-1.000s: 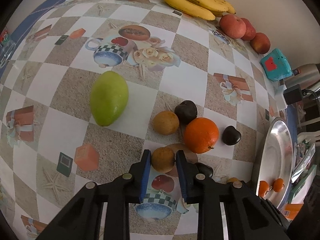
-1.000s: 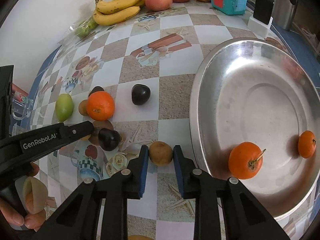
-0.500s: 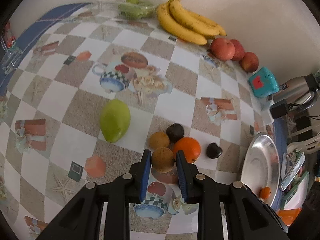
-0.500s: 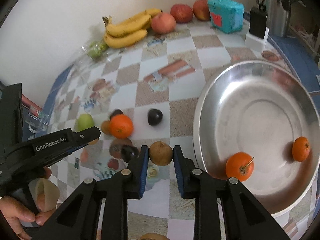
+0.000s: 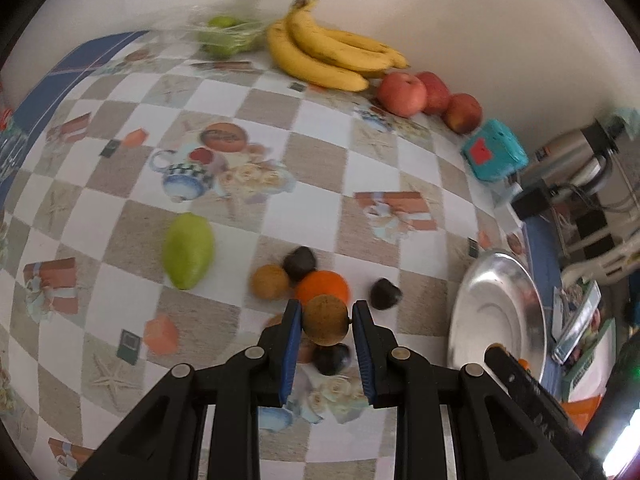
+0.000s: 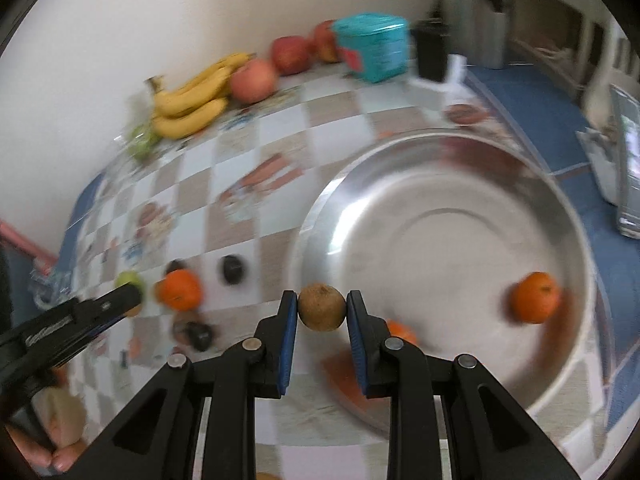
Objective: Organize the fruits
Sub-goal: 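Carry the held kiwis in both grippers over the steel bowl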
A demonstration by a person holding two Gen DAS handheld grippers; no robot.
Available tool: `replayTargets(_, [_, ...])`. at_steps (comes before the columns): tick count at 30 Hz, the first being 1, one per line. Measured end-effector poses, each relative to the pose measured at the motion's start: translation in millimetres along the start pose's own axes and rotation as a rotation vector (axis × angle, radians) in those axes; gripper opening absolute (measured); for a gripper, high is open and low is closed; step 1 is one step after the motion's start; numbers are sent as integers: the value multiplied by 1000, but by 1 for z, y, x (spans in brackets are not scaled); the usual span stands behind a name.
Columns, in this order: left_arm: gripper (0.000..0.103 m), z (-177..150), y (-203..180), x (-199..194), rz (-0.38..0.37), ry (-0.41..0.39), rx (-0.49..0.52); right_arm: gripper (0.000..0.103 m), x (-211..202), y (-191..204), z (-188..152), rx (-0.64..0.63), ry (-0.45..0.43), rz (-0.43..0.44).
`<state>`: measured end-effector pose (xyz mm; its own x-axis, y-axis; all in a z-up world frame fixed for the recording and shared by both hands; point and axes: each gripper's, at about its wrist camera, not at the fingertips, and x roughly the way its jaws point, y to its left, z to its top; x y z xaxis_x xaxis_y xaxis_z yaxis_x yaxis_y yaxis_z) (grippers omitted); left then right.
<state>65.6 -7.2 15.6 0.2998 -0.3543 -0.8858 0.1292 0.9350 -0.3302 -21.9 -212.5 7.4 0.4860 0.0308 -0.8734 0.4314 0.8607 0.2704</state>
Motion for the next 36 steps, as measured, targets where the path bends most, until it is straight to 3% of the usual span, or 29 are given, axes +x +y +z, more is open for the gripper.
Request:
replayTargets(14, [27,-13,-76,8,-90,-18,202,26,-12,-76,5,195,-25,-103])
replayTargets(25, [28,-20,-115,9,-180,-82,320,26,-21,-87,9,216,-66,-109])
replayTargets(36, [28,-35,-138,34,-152,-63,417,26,-10,-88,7,204,-45,-111])
